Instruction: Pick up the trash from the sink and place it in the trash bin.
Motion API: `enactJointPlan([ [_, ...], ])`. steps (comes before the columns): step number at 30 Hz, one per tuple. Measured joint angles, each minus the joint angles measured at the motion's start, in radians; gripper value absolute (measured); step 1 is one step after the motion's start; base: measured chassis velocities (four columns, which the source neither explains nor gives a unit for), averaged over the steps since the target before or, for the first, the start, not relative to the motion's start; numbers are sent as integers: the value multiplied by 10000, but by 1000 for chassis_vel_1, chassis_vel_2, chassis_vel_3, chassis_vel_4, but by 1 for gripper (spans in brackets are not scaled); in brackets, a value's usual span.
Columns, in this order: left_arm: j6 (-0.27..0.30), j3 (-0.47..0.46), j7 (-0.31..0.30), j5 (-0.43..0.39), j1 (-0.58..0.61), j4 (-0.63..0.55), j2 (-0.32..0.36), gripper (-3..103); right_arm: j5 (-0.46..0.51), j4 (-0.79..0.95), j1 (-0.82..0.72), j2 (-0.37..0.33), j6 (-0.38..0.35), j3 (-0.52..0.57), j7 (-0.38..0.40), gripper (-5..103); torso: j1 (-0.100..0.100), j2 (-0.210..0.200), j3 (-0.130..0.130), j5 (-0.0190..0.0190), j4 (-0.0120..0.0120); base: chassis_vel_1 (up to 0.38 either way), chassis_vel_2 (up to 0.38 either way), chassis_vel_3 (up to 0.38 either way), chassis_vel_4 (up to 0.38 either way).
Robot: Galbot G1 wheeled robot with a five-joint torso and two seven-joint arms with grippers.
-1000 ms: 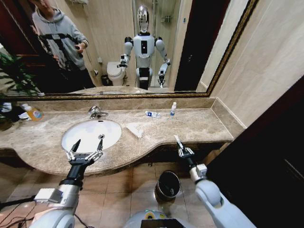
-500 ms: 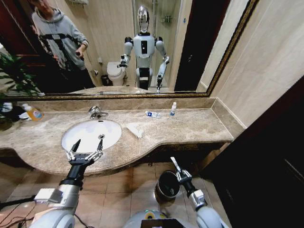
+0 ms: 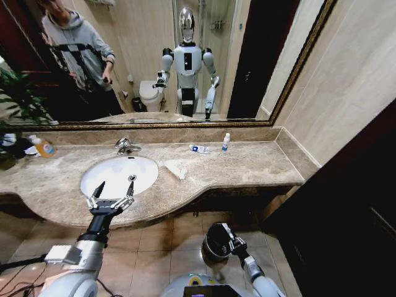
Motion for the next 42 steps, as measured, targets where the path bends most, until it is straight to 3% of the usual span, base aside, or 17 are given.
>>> enactJointPlan([
  [6,0,0,0,0,0,0,0,100,-51,-978,542,284,-315,-230,-336,19,0,0,0,-1,-1,0,0,0,0],
  [9,0,0,0,0,0,0,0,100,-520,-1978,1067,723,-420,-253,-565,19,0,0,0,-1,0,0,0,0,0],
  [25,0,0,0,0,0,0,0,100,-2227,-5742,2925,2195,-13,266,-807,19,0,0,0,-2,0,0,0,0,0],
  [38,0,0,0,0,0,0,0,100,-1868,-5842,3092,2015,-65,281,-863,15,0,0,0,2,0,0,0,0,0],
  [41,0,0,0,0,0,0,0,100,-1792,-5771,3025,1991,-85,287,-864,30,0,0,0,3,0,0,0,0,0],
  [42,0,0,0,0,0,0,0,100,-1792,-5771,3025,1991,-85,287,-864,30,0,0,0,3,0,0,0,0,0],
])
